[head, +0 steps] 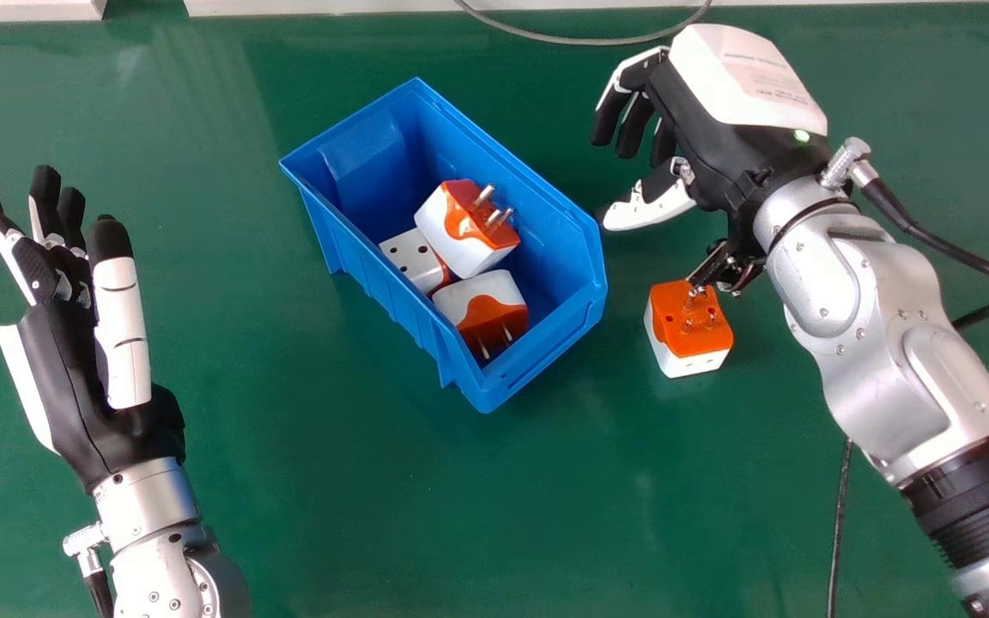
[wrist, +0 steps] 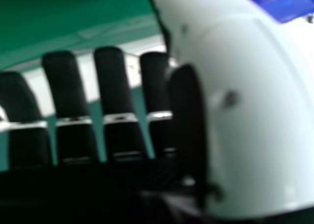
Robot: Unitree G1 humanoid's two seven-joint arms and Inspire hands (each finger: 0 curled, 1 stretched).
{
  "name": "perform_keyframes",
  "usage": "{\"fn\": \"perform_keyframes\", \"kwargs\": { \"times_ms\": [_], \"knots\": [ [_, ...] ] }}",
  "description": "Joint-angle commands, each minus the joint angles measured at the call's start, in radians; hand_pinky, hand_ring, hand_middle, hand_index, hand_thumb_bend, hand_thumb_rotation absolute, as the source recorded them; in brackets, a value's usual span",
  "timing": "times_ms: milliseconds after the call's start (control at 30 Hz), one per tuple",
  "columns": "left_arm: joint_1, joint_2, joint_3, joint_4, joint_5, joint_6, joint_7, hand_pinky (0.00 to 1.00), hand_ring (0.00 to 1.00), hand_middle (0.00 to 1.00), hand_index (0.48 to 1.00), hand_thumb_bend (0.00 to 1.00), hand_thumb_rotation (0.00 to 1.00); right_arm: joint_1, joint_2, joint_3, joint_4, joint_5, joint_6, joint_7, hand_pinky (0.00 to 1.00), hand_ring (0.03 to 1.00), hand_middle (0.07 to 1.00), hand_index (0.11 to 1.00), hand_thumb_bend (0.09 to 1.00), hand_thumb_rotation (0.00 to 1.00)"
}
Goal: Pick all objects and put in blue box
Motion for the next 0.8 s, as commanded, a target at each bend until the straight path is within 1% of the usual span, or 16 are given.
{"fn": "perform_keyframes", "kwargs": {
  "times_ms": [0,33,67,133,167,233,267,300,333,367,467,500,633,733,767],
  "knots": [
    [0.007,0.005,-0.003,-0.012,0.014,-0.017,0.002,0.92,0.96,0.97,0.962,0.71,0.72,-0.009,-0.019,0.024,-0.056,-0.045,0.063,0.077,0.29,0.424,0.523,0.530,0.492,0.00],
    [0.008,0.005,-0.004,-0.012,0.014,-0.016,0.001,0.92,0.96,0.97,0.963,0.71,0.72,-0.011,-0.023,0.041,-0.078,-0.074,0.107,0.122,0.31,0.424,0.529,0.527,0.496,0.00],
    [0.009,0.005,-0.004,-0.012,0.015,-0.016,0.001,0.92,0.96,0.97,0.965,0.70,0.72,-0.016,-0.025,0.058,-0.101,-0.102,0.157,0.179,0.34,0.462,0.570,0.561,0.563,0.01],
    [0.009,0.007,-0.004,-0.011,0.016,-0.016,0.000,0.92,0.96,0.97,0.965,0.70,0.72,-0.024,-0.024,0.085,-0.128,-0.142,0.236,0.268,0.34,0.462,0.570,0.561,0.563,0.01],
    [0.010,0.008,-0.004,-0.011,0.016,-0.015,-0.001,0.93,0.96,0.97,0.968,0.71,0.73,-0.025,-0.021,0.092,-0.138,-0.156,0.266,0.300,0.50,0.614,0.698,0.664,0.694,0.08],
    [0.011,0.008,-0.004,-0.013,0.015,-0.012,-0.001,0.93,0.97,0.98,0.972,0.72,0.74,-0.023,-0.016,0.099,-0.150,-0.169,0.302,0.339,0.84,0.874,0.901,0.841,0.890,0.21],
    [0.011,0.008,-0.004,-0.014,0.017,-0.011,0.002,0.93,0.97,0.98,0.971,0.72,0.74,-0.022,-0.013,0.100,-0.154,-0.170,0.317,0.356,0.90,0.919,0.937,0.879,0.928,0.23],
    [0.012,0.008,-0.005,-0.015,0.019,-0.010,0.004,0.93,0.97,0.98,0.971,0.72,0.74,-0.022,-0.011,0.100,-0.157,-0.169,0.326,0.368,0.92,0.936,0.950,0.895,0.943,0.25],
    [0.012,0.007,-0.005,-0.016,0.018,-0.010,0.004,0.93,0.97,0.98,0.972,0.72,0.75,-0.022,-0.011,0.102,-0.158,-0.169,0.332,0.379,0.96,0.967,0.975,0.939,0.972,0.27],
    [0.013,0.008,-0.005,-0.016,0.018,-0.010,0.003,0.93,0.97,0.98,0.972,0.72,0.75,-0.023,-0.013,0.104,-0.160,-0.171,0.334,0.387,0.97,0.979,0.984,0.959,0.983,0.29],
    [0.012,0.009,-0.005,-0.014,0.024,-0.011,0.008,0.93,0.97,0.98,0.972,0.71,0.75,-0.024,-0.017,0.108,-0.164,-0.174,0.336,0.402,1.00,0.997,0.998,0.994,0.999,0.33],
    [0.012,0.009,-0.005,-0.014,0.025,-0.012,0.010,0.93,0.97,0.98,0.972,0.71,0.75,-0.024,-0.017,0.109,-0.166,-0.175,0.336,0.407,1.00,0.999,0.999,0.997,1.000,0.35],
    [0.012,0.008,-0.005,-0.015,0.025,-0.011,0.008,0.93,0.97,0.98,0.971,0.71,0.75,-0.026,-0.018,0.109,-0.167,-0.178,0.334,0.419,1.00,1.000,1.000,0.999,1.000,0.36],
    [0.011,0.008,-0.004,-0.014,0.031,-0.012,0.013,0.93,0.97,0.98,0.975,0.72,0.75,-0.025,-0.018,0.108,-0.167,-0.177,0.333,0.420,1.00,1.000,1.000,1.000,1.000,0.38],
    [0.011,0.007,-0.004,-0.015,0.030,-0.011,0.013,0.93,0.97,0.98,0.975,0.72,0.75,-0.026,-0.019,0.108,-0.166,-0.178,0.333,0.422,1.00,1.000,1.000,1.000,1.000,0.39]
  ]
}}
